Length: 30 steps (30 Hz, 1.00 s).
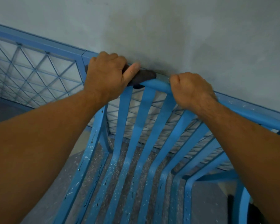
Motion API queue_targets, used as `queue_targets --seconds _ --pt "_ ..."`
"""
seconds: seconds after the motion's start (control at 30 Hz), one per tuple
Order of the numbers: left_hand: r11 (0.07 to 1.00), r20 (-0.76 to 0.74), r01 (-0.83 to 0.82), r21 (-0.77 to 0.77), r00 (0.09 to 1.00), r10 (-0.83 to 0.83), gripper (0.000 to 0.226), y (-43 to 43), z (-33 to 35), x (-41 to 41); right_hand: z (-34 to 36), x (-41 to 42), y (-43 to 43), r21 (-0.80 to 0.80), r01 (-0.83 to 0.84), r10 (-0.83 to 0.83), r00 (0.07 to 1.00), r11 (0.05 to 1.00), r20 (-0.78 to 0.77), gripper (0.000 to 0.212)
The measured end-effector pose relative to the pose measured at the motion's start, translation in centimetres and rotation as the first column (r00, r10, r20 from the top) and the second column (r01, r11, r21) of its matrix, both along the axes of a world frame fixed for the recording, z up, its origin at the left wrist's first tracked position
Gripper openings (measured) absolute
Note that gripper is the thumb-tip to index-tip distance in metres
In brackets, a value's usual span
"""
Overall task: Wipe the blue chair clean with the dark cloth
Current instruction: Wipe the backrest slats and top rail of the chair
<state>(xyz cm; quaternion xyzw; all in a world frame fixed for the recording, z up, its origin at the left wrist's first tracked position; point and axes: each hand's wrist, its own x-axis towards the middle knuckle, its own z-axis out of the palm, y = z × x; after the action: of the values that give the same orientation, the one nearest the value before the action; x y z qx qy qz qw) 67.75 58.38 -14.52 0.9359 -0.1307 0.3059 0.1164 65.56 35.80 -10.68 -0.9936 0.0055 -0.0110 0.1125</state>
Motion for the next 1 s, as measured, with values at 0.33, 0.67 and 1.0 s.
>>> queue_targets --seconds 0.33,0.67,1.0 --pt "0.752 -0.072 -0.218 -0.622 0.972 0.222 0.049 -2.2 -2.2 -0.7 -0.4 -0.3 0.1 -0.009 -0.016 0.017 0.999 1.0 0.051 0.049" --pt "0.69 -0.255 -0.338 -0.639 0.941 0.224 0.046 -1.2 -5.5 -3.7 -0.4 -0.5 0.3 -0.038 -0.074 0.076 0.994 0.997 0.077 0.054" --pt "0.697 -0.356 -0.347 -0.627 0.924 0.14 0.046 0.4 -7.3 -5.1 -0.1 1.1 8.7 -0.049 -0.299 0.303 0.948 0.953 0.096 0.05"
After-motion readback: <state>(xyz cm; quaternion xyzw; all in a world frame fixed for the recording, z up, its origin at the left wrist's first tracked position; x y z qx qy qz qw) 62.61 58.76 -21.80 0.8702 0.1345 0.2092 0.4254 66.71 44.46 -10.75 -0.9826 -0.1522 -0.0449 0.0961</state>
